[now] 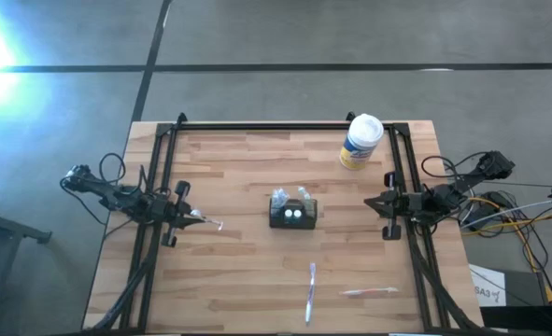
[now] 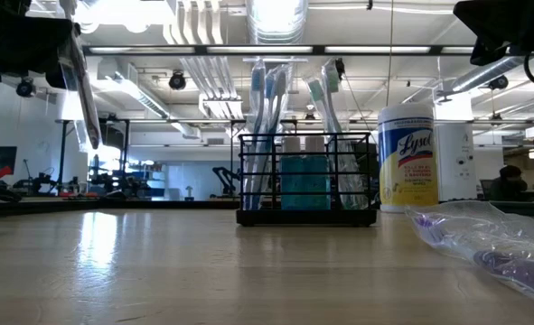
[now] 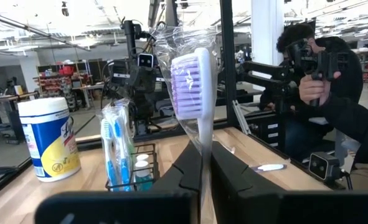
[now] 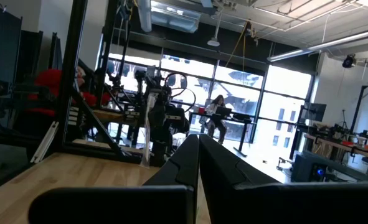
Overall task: Pick & Place toothbrushing station
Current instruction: Put the purple toothbrush into the wire organizer
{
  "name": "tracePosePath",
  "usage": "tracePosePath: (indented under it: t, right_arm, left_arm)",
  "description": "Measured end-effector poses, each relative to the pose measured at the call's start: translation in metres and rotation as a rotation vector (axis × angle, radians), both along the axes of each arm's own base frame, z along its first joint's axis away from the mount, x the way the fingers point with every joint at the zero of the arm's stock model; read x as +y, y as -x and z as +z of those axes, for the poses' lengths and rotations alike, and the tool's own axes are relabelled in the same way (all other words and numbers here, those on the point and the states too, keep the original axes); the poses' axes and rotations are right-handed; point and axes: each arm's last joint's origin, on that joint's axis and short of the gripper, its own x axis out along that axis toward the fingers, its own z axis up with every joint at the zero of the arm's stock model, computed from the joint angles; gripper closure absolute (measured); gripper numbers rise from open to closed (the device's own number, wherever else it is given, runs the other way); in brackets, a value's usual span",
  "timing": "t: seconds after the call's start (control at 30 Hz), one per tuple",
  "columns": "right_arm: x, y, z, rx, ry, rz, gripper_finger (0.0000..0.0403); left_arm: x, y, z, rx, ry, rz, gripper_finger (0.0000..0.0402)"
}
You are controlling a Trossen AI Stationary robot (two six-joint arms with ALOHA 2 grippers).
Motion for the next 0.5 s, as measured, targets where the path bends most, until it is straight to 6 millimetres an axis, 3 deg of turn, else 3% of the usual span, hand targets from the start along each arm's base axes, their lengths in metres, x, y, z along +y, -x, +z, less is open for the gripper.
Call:
tracePosePath:
  t: [0.5]
  right_arm:
    - [0.0, 0.0, 0.0, 0.0, 0.003, -0.001, 0.0394]
  left_arm:
    - [0.0, -0.0001, -0.0005, 0.002, -0.002, 0.0, 0.0385]
